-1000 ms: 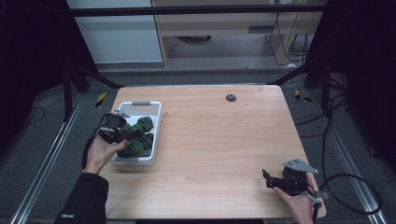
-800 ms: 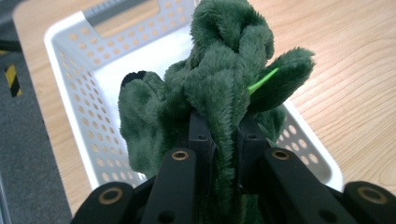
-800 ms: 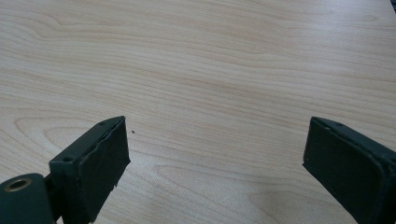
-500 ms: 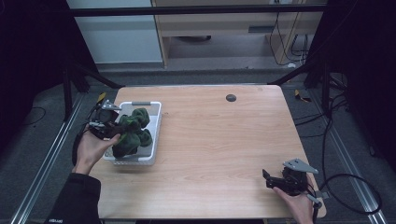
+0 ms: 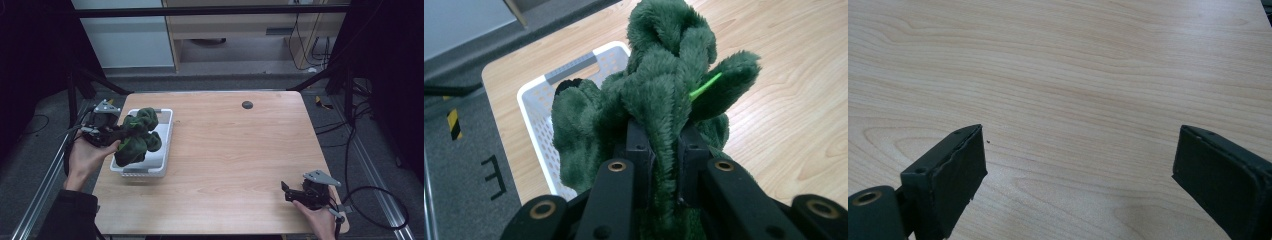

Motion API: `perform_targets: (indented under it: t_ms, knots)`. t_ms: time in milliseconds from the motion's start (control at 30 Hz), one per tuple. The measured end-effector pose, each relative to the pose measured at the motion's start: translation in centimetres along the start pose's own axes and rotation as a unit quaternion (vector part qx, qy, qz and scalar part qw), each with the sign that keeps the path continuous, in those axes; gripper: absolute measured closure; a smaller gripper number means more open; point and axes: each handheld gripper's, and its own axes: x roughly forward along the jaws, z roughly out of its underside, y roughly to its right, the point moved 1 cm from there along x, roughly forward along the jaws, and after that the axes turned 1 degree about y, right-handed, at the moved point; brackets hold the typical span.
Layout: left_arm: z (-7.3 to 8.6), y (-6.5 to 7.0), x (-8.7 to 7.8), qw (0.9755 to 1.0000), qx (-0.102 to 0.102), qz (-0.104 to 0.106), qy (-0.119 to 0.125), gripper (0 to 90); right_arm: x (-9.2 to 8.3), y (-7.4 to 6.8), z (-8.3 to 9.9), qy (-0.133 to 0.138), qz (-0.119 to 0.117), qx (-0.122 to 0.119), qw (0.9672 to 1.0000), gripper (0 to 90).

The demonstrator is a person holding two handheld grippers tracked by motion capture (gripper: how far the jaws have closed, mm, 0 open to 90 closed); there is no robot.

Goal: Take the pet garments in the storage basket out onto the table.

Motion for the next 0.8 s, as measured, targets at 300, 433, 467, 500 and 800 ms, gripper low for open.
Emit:
perform_targets:
  t_ms: [300,433,467,500,800]
  knots:
    - [-1.0,2.0,-1.2,0.9994,0.028,0.021,0.005,79.9,0.0,0.0,0.0,0.003,0.002,-0.002,1.0,6.9]
    - [-1.5,3.0,-1.6,0.9988,0.04,0.03,0.006,79.9,0.0,0.0,0.0,0.003,0.002,-0.002,1.0,6.9]
    - [-1.6,3.2,-1.7,0.9986,0.042,0.031,0.005,79.8,-0.1,0.0,0.0,0.004,0.002,-0.002,1.0,6.9]
    - [-1.7,3.4,-1.7,0.9985,0.044,0.032,0.006,79.8,-0.1,0.0,0.0,0.004,0.002,-0.001,1.0,6.9]
    - [-2.9,5.8,-2.0,0.996,0.075,0.049,0.005,79.8,-0.1,0.0,0.0,0.005,0.002,-0.001,1.0,6.9]
